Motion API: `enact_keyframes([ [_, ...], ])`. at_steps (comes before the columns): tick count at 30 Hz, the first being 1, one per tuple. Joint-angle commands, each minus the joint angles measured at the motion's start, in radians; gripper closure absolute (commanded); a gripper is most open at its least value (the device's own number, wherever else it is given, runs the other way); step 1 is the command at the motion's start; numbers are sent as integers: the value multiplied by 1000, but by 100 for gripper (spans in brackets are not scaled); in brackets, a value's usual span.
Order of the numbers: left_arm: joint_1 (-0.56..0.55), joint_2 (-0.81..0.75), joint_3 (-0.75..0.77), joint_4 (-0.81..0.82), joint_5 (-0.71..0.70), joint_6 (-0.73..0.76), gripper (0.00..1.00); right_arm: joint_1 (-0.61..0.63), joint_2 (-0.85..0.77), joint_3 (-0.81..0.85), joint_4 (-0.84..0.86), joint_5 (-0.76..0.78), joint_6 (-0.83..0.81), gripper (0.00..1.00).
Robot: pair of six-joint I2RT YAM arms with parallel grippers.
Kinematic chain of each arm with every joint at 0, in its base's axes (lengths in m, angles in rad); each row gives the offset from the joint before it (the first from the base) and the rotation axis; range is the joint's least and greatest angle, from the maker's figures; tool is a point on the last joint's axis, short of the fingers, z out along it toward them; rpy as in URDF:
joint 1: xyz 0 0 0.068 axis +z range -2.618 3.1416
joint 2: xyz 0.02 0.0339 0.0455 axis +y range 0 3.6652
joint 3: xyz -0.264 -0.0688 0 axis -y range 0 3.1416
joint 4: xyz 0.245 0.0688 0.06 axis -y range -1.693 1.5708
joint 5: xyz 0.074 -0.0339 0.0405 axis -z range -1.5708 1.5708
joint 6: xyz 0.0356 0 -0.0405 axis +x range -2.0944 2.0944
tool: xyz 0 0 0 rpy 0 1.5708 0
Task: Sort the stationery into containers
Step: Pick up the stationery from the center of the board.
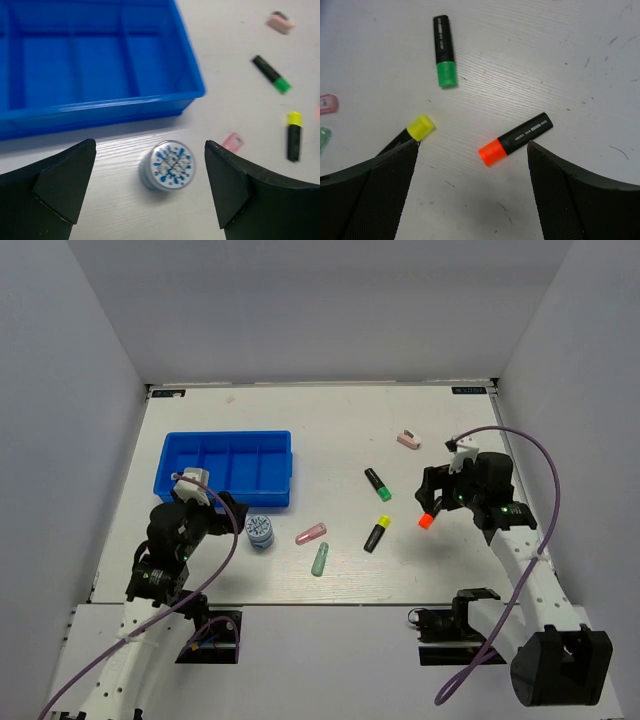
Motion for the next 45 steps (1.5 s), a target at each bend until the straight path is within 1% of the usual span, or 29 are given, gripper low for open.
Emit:
enact_keyframes([
  [1, -9, -11, -4, 58, 164, 12, 0, -1, -50, -2, 45, -133, 69, 9],
  [4, -10, 12, -5, 64, 196, 9, 0, -3, -79, -18, 42, -157, 46, 9],
  [5, -9, 20, -5, 65, 216, 6, 0, -4, -88, -18, 29, -177, -14, 9],
  [7, -10, 55, 5, 64, 250, 3, 9, -3, -99, -22, -7, -248, -63, 9],
  [8, -19, 67, 14, 52, 261, -5, 28, -4, -102, -21, -21, -266, -97, 9],
  [10, -21, 135, 33, 29, 268, -9, 57, -6, -96, 1, -50, -268, -121, 9],
  [11, -45, 155, 80, -40, 265, -9, 84, -4, -91, 5, -69, -266, -138, 9],
  [12, -57, 219, 99, -65, 241, -11, 94, -3, -86, 10, -72, -256, -140, 9],
  [13, -68, 240, 116, -118, 229, -14, 100, -3, -89, 7, -63, -239, -134, 9],
  [14, -122, 259, 172, -172, 186, -19, 100, -6, -88, 7, -63, -201, -131, 9],
  [15, -142, 302, 185, -195, 125, -47, 100, -4, -86, 19, -63, -194, -140, 9],
  [16, -163, 311, 197, -221, 97, -54, 100, -3, -80, 25, -87, -191, -140, 9],
  [17, -238, 319, 206, -244, 30, -58, 100, -3, -77, 25, -93, -193, -149, 9],
  [18, -263, 342, 212, -257, -58, -90, 73, -3, -77, 31, -102, -216, -192, 9],
  [19, -312, 349, 211, -268, -119, -97, 54, 0, -80, 38, -116, -204, -180, 20],
  [20, -356, 362, 215, -271, -155, -100, 47, -1, -77, 36, -109, -213, -163, 54],
  [21, -376, 403, 226, -286, -185, -139, 29, 0, -76, 41, -119, -233, -151, 95],
  [22, -412, 421, 232, -298, -268, -150, 19, 3, -74, 41, -122, -231, -137, 100],
  [23, -447, 441, 232, -306, -290, -175, 10, 0, -74, 42, -113, -233, -117, 100],
  [24, -462, 504, 254, -314, -311, -189, 0, 3, -74, 39, -113, -219, -117, 78],
  [25, -494, 530, 267, -343, -371, -228, 0, 3, -77, 41, -110, -213, -117, 49],
  [26, -525, 553, 283, -370, -418, -233, 0, 3, -73, 41, -115, -214, -121, 28],
  [27, -541, 616, 306, -378, -477, -238, 0, 2, -68, 45, -127, -214, -126, 26],
  [29, -567, 671, 326, -387, -521, -259, 0, 3, -66, 48, -124, -211, -129, 26],
  [32, -567, 728, 306, -322, -543, -263, 0, 2, -68, 48, -126, -217, -128, 26],
  [37, -530, 808, 251, -205, -526, -244, 0, 3, -62, 50, -135, -231, -131, 26],
  [42, -492, 840, 196, -47, -450, -227, 0, 0, -60, 51, -141, -245, -134, 26],
  [44, -481, 848, 188, -4, -436, -220, 8, 2, -59, 51, -142, -247, -135, 26],
  [45, -481, 854, 186, 2, -428, -218, 14, 0, -59, 53, -142, -247, -135, 26],
])
